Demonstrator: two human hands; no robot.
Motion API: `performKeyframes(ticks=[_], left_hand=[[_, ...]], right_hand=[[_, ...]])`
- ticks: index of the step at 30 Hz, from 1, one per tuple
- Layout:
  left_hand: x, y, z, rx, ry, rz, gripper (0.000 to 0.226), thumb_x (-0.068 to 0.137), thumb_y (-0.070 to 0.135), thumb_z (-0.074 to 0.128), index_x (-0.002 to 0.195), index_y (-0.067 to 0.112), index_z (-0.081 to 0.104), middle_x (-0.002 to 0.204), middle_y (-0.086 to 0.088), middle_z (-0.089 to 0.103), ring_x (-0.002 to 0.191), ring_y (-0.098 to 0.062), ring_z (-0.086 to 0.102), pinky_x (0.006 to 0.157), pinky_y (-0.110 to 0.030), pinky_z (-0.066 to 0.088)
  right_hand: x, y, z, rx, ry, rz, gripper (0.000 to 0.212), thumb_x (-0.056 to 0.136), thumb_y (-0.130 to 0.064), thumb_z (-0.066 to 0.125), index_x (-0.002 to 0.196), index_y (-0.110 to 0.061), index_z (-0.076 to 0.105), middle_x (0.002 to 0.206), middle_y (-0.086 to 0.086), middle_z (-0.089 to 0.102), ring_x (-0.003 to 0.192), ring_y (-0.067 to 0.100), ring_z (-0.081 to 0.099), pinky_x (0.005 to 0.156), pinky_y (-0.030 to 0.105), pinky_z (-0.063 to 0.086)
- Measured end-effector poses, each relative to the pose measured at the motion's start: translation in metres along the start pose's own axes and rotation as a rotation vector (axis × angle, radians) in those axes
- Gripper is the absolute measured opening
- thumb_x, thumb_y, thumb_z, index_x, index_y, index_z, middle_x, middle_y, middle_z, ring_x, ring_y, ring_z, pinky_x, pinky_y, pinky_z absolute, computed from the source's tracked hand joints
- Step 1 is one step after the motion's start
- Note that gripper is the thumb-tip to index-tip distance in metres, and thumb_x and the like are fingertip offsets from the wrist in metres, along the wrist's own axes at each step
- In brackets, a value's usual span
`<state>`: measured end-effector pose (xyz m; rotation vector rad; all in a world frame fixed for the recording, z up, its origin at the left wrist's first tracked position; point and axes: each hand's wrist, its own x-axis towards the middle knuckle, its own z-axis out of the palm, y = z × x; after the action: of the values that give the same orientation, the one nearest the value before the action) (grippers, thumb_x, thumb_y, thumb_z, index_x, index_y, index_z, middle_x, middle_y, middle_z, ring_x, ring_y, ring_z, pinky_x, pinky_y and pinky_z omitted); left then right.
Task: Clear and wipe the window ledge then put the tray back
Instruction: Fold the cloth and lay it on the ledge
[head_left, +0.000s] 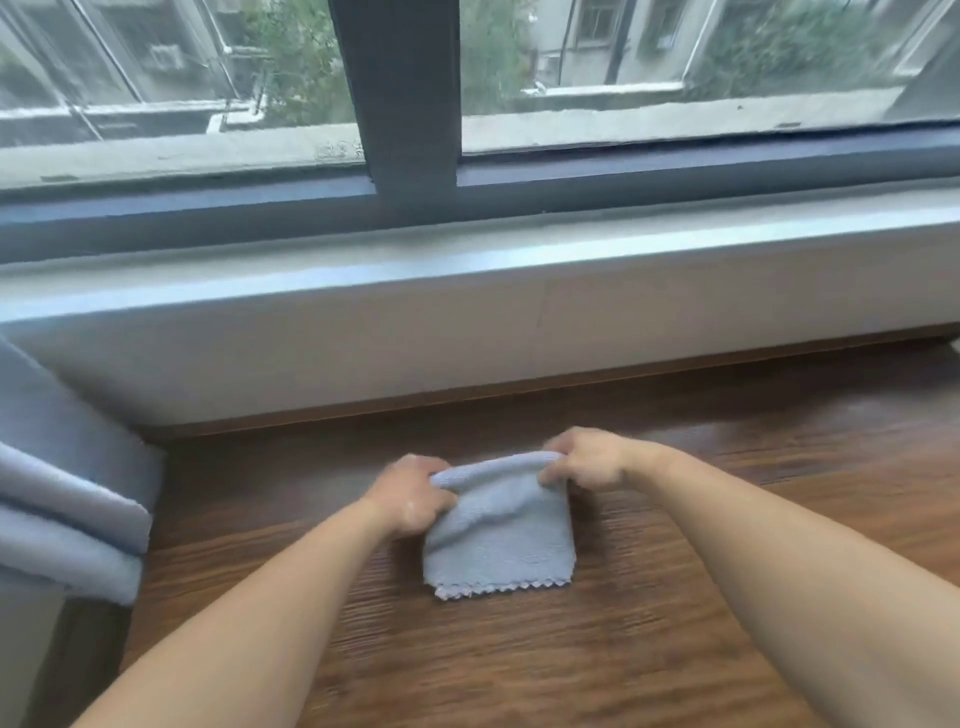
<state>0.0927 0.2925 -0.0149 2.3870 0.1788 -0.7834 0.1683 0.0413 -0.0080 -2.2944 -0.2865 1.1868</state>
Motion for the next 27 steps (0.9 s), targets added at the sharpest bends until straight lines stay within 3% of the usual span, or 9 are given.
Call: performKeyframes(ticks=[3, 7, 10, 13, 15, 18, 20, 23, 27], left_hand=[[0.028, 0.007, -0.005, 0.117, 0.136, -0.059, 0.021, 0.088, 0.029, 0.063, 0.104, 0.025, 0.076, 0.11, -0.003, 0.075, 0.109, -0.03, 0.065, 0.077, -0.028, 0.044], [0.052, 0.013, -0.013, 0.031, 0.264, -0.156, 0.027, 0.088, 0.028, 0.063, 0.11, 0.018, 0.074, 0.111, -0.012, 0.075, 0.111, -0.034, 0.067, 0.084, -0.029, 0.049], [0.06, 0.01, -0.011, -0.278, 0.26, -0.271, 0.047, 0.073, 0.026, 0.066, 0.119, 0.017, 0.071, 0.102, -0.013, 0.077, 0.096, -0.028, 0.075, 0.087, -0.036, 0.059], [0.058, 0.005, 0.0, -0.575, 0.298, -0.257, 0.029, 0.075, 0.012, 0.064, 0.101, 0.018, 0.072, 0.081, -0.015, 0.077, 0.073, -0.029, 0.077, 0.075, -0.048, 0.064], [0.057, 0.003, 0.005, -0.572, 0.379, -0.179, 0.024, 0.079, 0.006, 0.061, 0.09, 0.026, 0.07, 0.075, -0.006, 0.076, 0.072, -0.026, 0.076, 0.073, -0.042, 0.063], [0.054, -0.002, 0.003, -0.373, 0.408, -0.065, 0.031, 0.077, 0.002, 0.066, 0.086, 0.032, 0.067, 0.085, 0.005, 0.074, 0.08, -0.019, 0.07, 0.071, -0.024, 0.053], [0.047, -0.008, 0.006, -0.239, 0.456, 0.081, 0.034, 0.075, 0.002, 0.063, 0.096, 0.027, 0.071, 0.102, 0.007, 0.072, 0.093, -0.014, 0.066, 0.083, -0.018, 0.048], [0.035, -0.029, 0.021, 0.056, 0.49, 0.357, 0.031, 0.075, 0.019, 0.065, 0.106, 0.02, 0.072, 0.125, 0.002, 0.067, 0.108, -0.02, 0.066, 0.097, -0.026, 0.051], [0.011, -0.039, 0.031, 0.537, 0.454, 0.441, 0.053, 0.084, 0.05, 0.063, 0.128, 0.022, 0.065, 0.148, -0.001, 0.054, 0.113, -0.029, 0.059, 0.089, -0.044, 0.055]], right_hand=[[0.029, -0.004, -0.024, -0.274, 0.118, -0.107, 0.02, 0.093, -0.034, 0.066, 0.076, -0.024, 0.06, 0.083, -0.005, 0.064, 0.081, 0.02, 0.06, 0.065, 0.03, 0.037], [0.055, -0.004, -0.031, -0.361, 0.324, -0.17, 0.017, 0.098, -0.036, 0.06, 0.099, -0.021, 0.067, 0.109, 0.007, 0.07, 0.107, 0.031, 0.061, 0.074, 0.032, 0.039], [0.061, 0.003, -0.013, -0.228, 0.464, -0.206, 0.018, 0.093, -0.028, 0.059, 0.098, -0.015, 0.071, 0.102, 0.008, 0.074, 0.101, 0.032, 0.065, 0.076, 0.033, 0.045], [0.058, 0.008, 0.003, 0.076, 0.569, -0.229, 0.02, 0.086, -0.007, 0.063, 0.099, -0.017, 0.075, 0.091, -0.003, 0.074, 0.086, 0.014, 0.066, 0.074, 0.014, 0.045], [0.059, 0.013, 0.006, 0.091, 0.631, -0.291, 0.03, 0.082, 0.001, 0.063, 0.102, -0.018, 0.075, 0.097, -0.003, 0.074, 0.089, 0.012, 0.063, 0.076, 0.007, 0.038], [0.058, 0.02, 0.01, -0.021, 0.631, -0.464, 0.032, 0.075, -0.006, 0.055, 0.102, -0.017, 0.068, 0.108, -0.001, 0.066, 0.097, 0.019, 0.063, 0.086, 0.011, 0.04], [0.054, 0.026, 0.014, -0.132, 0.599, -0.514, 0.031, 0.076, -0.016, 0.049, 0.104, -0.019, 0.061, 0.119, -0.002, 0.058, 0.097, 0.024, 0.063, 0.083, 0.027, 0.051], [0.043, 0.039, 0.02, -0.413, 0.592, -0.567, 0.026, 0.08, -0.025, 0.05, 0.104, -0.022, 0.059, 0.131, 0.0, 0.057, 0.095, 0.031, 0.067, 0.07, 0.039, 0.058], [0.019, 0.041, 0.024, -0.708, 0.514, -0.496, 0.047, 0.08, -0.055, 0.063, 0.115, -0.024, 0.066, 0.144, 0.0, 0.057, 0.131, 0.03, 0.052, 0.096, 0.05, 0.051]])
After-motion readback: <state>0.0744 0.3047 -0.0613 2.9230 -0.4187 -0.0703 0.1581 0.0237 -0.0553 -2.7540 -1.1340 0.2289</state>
